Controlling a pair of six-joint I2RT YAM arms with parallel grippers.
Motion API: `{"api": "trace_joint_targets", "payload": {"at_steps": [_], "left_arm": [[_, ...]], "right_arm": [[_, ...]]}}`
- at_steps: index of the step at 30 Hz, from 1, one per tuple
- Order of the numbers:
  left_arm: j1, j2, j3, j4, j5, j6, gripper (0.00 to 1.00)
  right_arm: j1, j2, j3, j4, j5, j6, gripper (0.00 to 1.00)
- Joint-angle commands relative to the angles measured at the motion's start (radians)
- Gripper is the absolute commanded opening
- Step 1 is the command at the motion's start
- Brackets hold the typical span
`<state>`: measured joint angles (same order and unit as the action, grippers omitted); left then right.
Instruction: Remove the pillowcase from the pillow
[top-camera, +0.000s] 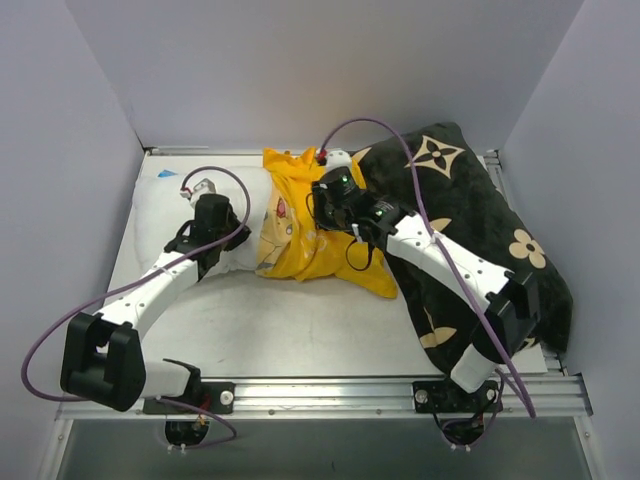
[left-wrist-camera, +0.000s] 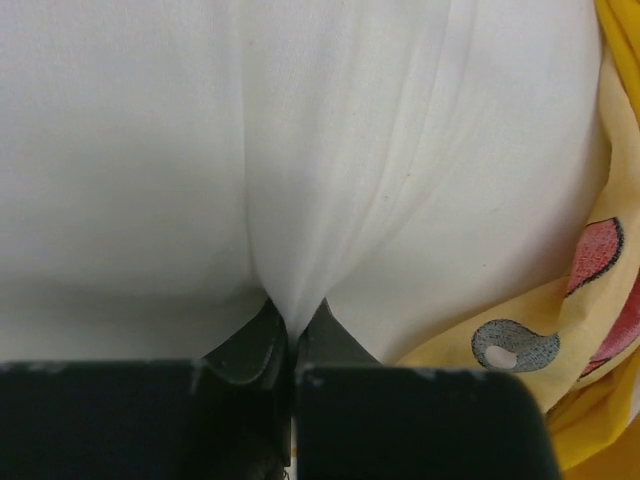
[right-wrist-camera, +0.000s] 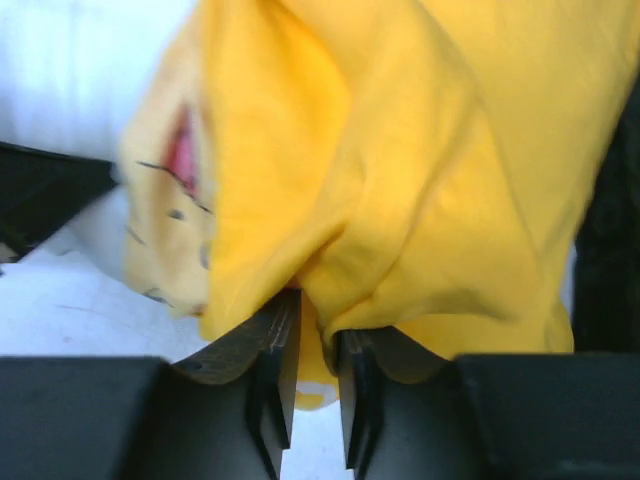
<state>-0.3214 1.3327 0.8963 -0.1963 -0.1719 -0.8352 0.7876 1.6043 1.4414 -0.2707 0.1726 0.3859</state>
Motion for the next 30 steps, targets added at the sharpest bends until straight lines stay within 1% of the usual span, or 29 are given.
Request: {"api": "trace_joint_targets", "payload": {"at_steps": [1,2,3,5,6,7,10,11,12,13,14,15,17,19,22,23,25,26,27,28,29,30], "left_arm": [[0.018,-0.036,0.033,-0.054,-0.06,0.001,0.0],[0.027,-0.047,0.042,-0.069,-0.073,0.002,0.0],[0.033,-0.058,0.061,-0.098,-0.084,0.008,0.0],[0.076,-0.07,0.093,-0.139,-0.094,0.016,0.0],[0.087,-0.073,0.12,-0.164,-0.086,0.018,0.0],[0.1,-0.076,0.13,-0.17,-0.072,0.021,0.0],[0.128,-0.079,0.156,-0.175,-0.046,0.028,0.0],[0.13,-0.078,0.161,-0.176,-0.044,0.031,0.0],[0.137,-0.075,0.164,-0.175,-0.041,0.033,0.0],[0.143,-0.07,0.17,-0.176,-0.032,0.036,0.0],[0.146,-0.07,0.173,-0.176,-0.02,0.036,0.0],[0.15,-0.069,0.174,-0.175,-0.015,0.036,0.0],[0.151,-0.067,0.182,-0.176,-0.008,0.038,0.0],[0.151,-0.063,0.188,-0.178,-0.005,0.042,0.0],[0.154,-0.064,0.196,-0.186,-0.012,0.05,0.0],[0.157,-0.067,0.196,-0.184,-0.012,0.05,0.0],[0.163,-0.066,0.194,-0.186,-0.012,0.05,0.0],[0.173,-0.064,0.194,-0.186,-0.012,0.05,0.0],[0.177,-0.063,0.194,-0.186,-0.012,0.051,0.0],[0.185,-0.053,0.196,-0.187,-0.012,0.054,0.0],[0.199,-0.049,0.196,-0.187,-0.011,0.056,0.0],[0.209,-0.04,0.197,-0.187,-0.009,0.059,0.0]], "right_arm": [[0.062,0.081,0.163,-0.073,-0.116,-0.087,0.24],[0.074,0.074,0.149,-0.082,-0.084,-0.099,0.35],[0.082,0.036,0.127,-0.084,-0.052,-0.107,0.53],[0.082,-0.018,0.028,-0.081,-0.039,-0.098,0.62],[0.085,-0.083,-0.007,-0.079,0.003,-0.085,0.68],[0.084,-0.116,-0.092,-0.078,0.024,-0.076,0.71],[0.084,-0.256,-0.238,-0.047,0.085,-0.032,0.77],[0.082,-0.286,-0.337,-0.02,0.1,-0.021,0.79],[0.082,-0.341,-0.386,-0.001,0.11,-0.01,0.79],[0.081,-0.363,-0.432,0.026,0.111,-0.002,0.8],[0.081,-0.385,-0.525,0.087,0.105,-0.002,0.82],[0.079,-0.408,-0.559,0.111,0.096,-0.001,0.83],[0.079,-0.408,-0.643,0.195,0.051,-0.005,0.84],[0.078,-0.383,-0.68,0.244,0.031,-0.005,0.84],[0.076,-0.291,-0.676,0.263,0.062,0.01,0.84],[0.075,-0.265,-0.667,0.29,0.099,0.014,0.84],[0.061,-0.196,-0.633,0.3,0.102,0.022,0.79],[0.058,-0.17,-0.624,0.306,0.099,0.022,0.69],[0.058,-0.164,-0.616,0.309,0.105,0.027,0.62],[0.062,-0.164,-0.605,0.309,0.111,0.034,0.49],[0.062,-0.179,-0.598,0.291,0.123,0.044,0.19],[0.062,-0.188,-0.589,0.275,0.181,0.069,0.07]]}}
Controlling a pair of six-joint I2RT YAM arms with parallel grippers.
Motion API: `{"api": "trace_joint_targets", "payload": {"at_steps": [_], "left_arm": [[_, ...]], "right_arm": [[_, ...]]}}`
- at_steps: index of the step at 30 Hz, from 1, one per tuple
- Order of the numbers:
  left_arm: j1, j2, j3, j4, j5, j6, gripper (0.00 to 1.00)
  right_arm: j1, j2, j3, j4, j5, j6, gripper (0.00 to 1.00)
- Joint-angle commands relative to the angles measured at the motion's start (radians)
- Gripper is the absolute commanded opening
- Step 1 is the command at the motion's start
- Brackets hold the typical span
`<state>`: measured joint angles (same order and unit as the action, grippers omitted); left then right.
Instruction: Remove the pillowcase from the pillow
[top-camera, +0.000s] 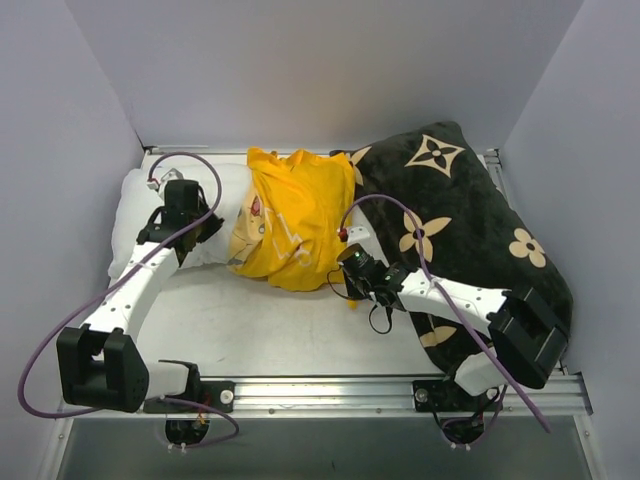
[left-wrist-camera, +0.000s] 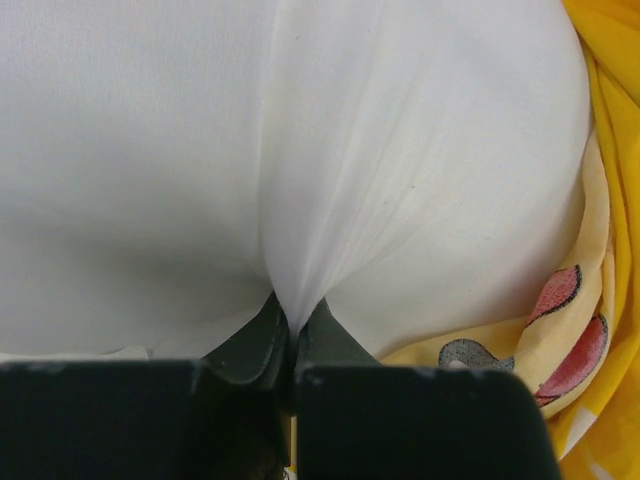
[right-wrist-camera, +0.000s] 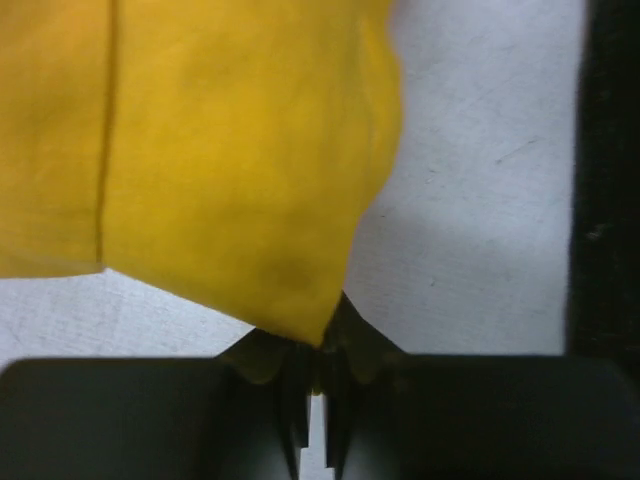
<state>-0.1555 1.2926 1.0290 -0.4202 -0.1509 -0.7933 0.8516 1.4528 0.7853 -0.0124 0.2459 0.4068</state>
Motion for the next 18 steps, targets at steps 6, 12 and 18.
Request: {"api": "trace_joint_targets", "payload": {"at_steps": [6,12,18], "left_arm": [[0.149,0.039,0.069,0.043,-0.029,0.04,0.0],[0.23,0.097,0.072,0.06,-0.026,0.039,0.0],[0.257,0.122,0.072,0.063,-0.013,0.04,0.0]], "right_arm": [[0.0,-0.267,0.1,-0.247,0.282,0.086,0.0],[-0.005,-0.546,0.158,-0.411,0.342,0.093,0.0],[-0.011,-0.687,0.264,-0.52,0.409,0.072,0.0]]}}
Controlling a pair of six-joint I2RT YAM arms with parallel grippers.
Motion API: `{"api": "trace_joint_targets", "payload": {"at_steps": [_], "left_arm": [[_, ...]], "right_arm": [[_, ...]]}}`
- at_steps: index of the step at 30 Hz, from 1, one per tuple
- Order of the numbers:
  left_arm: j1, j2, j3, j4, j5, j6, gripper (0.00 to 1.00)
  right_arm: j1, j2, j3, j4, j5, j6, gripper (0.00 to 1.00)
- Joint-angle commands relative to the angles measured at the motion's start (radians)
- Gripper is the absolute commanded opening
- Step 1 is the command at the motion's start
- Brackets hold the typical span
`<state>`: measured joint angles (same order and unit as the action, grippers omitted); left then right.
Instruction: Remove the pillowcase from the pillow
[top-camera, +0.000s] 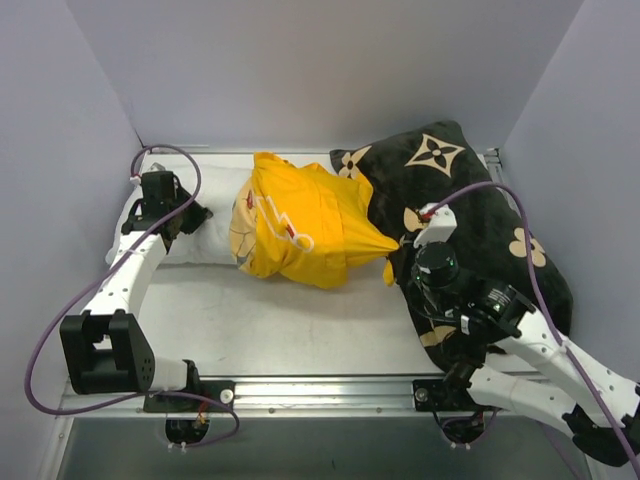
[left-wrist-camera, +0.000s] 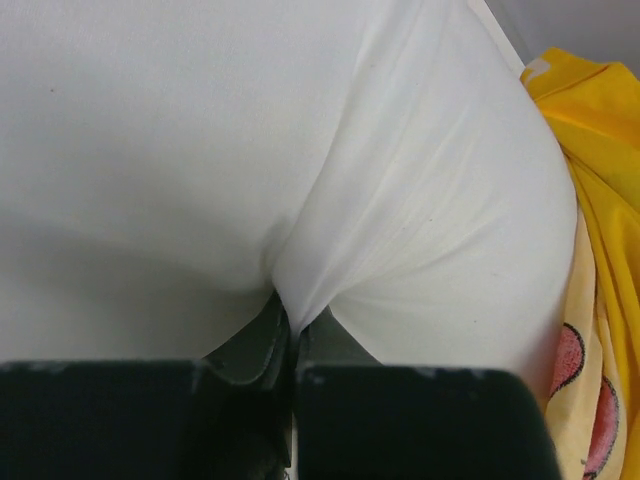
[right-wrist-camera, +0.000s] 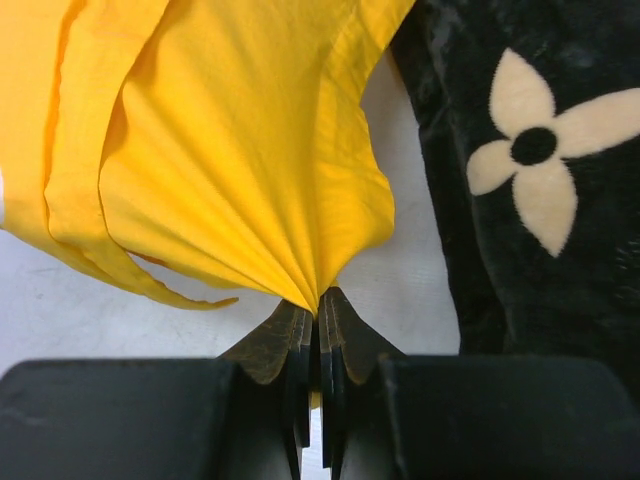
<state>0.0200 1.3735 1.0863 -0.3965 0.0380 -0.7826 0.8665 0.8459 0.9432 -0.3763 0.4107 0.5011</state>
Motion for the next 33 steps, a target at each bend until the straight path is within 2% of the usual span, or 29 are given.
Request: {"api": "trace_joint_targets", "payload": {"at_steps": [1,7,18,25,33], "left_arm": [[0.086,0.044,0.015,0.039,-0.202,0.031,0.0],[0.106,0.065,0.017,0.028,-0.202,0.04,0.0],[0.11,0.121,0.021,0.025,-0.205,0.034,0.0],[0.116,0.142,0.037,0.015,-0.23,0.049,0.0],[0.152,0.167,0.063,-0.007,-0.231,0.06,0.0]], "right_arm": [[-0.024,-0.088,0.124,-0.176,0.253,-0.029,0.0],[-0.027,-0.137,0.268,-0.217,0.297,-0.075,0.0],[-0.026,-0.165,0.456,-0.233,0.165,-0.116,0.0],[-0.024,-0.14,0.592,-0.233,0.027,-0.15,0.0],[-0.026,-0.119,0.703,-0.23,-0.029,-0.17,0.0]]}}
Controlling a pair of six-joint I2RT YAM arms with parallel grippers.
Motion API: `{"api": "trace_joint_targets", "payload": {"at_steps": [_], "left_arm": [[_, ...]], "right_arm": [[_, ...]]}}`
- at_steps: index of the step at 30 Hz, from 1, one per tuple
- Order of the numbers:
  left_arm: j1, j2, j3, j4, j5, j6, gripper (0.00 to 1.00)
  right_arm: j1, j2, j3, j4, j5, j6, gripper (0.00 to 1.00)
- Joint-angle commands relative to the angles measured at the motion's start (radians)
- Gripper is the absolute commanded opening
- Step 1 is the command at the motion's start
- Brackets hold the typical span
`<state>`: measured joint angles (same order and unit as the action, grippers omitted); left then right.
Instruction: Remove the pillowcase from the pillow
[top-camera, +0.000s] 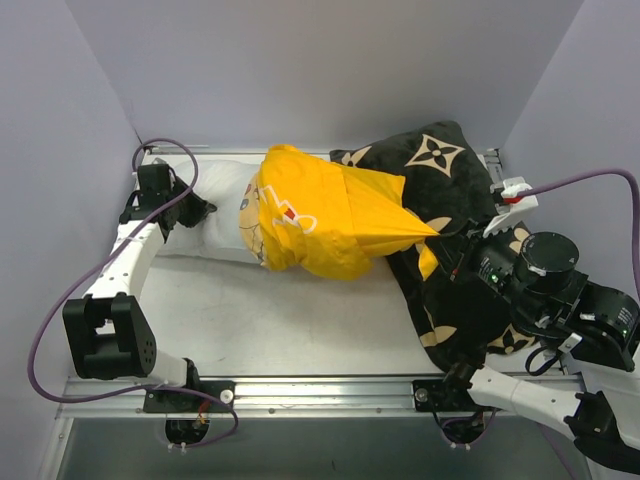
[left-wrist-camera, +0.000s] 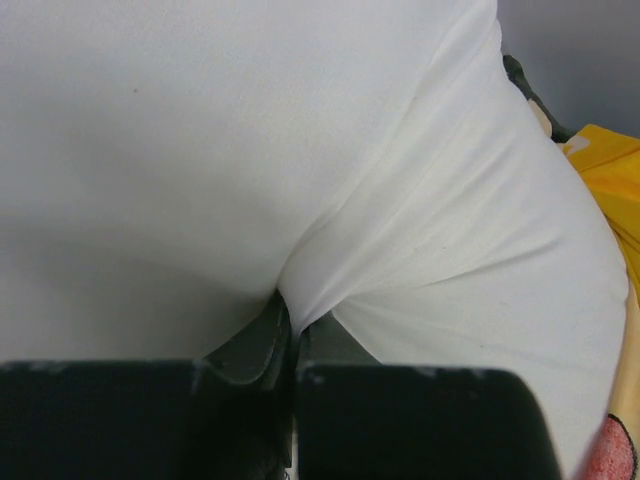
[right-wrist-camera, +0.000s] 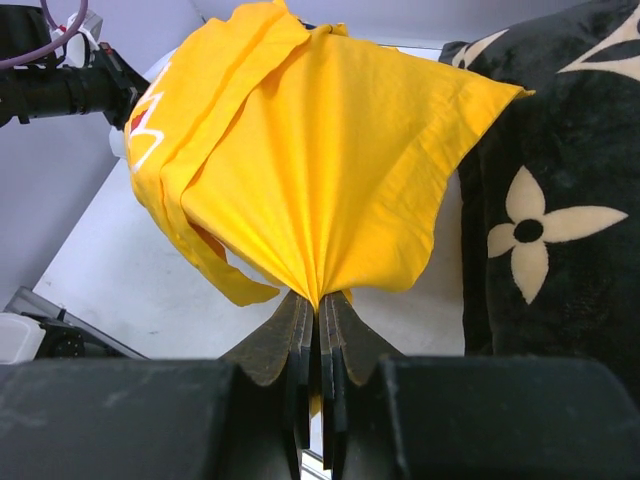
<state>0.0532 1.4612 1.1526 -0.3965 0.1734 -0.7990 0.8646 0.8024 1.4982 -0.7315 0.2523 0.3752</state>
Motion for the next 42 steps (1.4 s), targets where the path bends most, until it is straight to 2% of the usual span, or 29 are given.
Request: {"api": "trace_joint_targets", "payload": {"at_steps": [1,25,42], "left_arm": [[0.12,0.08,-0.001,-0.005,-0.367,0.078,0.0],[0.181,0.168,0.035,-0.016,-0.324,0.092,0.0],[0.188,0.203,0.059,-0.022,-0.275,0.127,0.0]], "right_arm": [[-0.022,-0.072,0.161,0.126,0.127,-0.044,0.0],[-0.022,-0.151,0.313,0.113,0.091,-0.079,0.0],[-0.026,-0.131,0.318,0.107,0.025,-0.067,0.0]]}}
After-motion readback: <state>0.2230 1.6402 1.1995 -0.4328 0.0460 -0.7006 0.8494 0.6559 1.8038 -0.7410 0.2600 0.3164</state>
